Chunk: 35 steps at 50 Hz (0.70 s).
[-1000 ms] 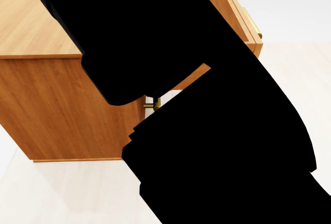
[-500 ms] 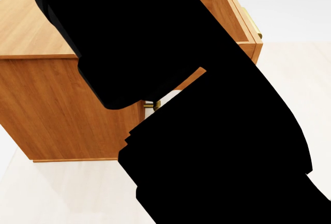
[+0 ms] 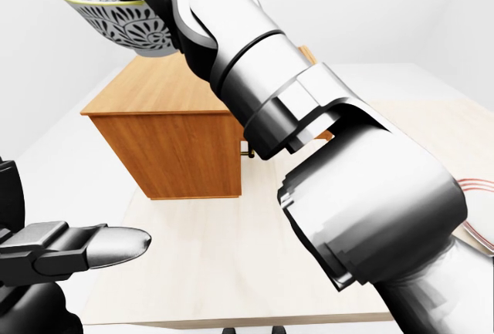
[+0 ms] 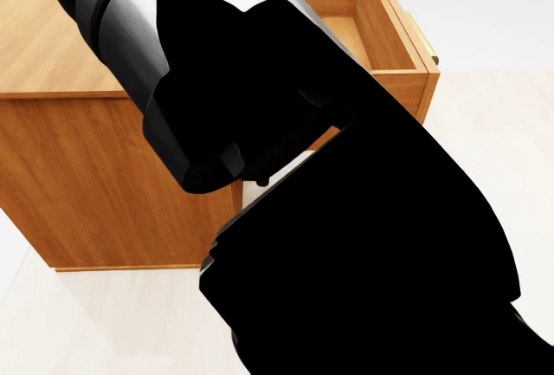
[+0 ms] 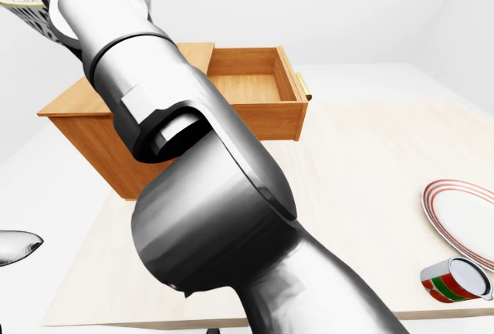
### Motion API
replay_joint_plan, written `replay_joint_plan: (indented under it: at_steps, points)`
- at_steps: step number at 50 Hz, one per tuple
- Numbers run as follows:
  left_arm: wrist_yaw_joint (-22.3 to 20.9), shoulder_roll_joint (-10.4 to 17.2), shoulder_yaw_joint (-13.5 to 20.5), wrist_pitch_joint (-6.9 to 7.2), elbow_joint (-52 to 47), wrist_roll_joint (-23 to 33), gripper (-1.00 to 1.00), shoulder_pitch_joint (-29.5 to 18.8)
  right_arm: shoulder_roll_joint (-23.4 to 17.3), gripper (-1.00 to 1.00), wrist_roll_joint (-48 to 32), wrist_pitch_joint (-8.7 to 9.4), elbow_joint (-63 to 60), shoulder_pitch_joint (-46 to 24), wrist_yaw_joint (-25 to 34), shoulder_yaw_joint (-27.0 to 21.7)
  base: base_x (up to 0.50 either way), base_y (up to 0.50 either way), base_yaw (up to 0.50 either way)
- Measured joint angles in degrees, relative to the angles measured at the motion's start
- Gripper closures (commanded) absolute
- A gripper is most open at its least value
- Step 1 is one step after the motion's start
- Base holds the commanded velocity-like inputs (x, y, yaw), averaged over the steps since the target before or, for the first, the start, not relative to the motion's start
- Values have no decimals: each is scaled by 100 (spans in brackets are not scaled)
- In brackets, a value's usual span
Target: Put the bowl on top of the cabinet.
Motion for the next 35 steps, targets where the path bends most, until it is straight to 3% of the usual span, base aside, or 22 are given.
replay_joint_plan:
  at_steps: [35]
  points:
    - [-49, -28, -39, 0, 13, 79, -100, 8, 101, 96, -202, 0, -11, 239, -47, -93, 0, 0, 0]
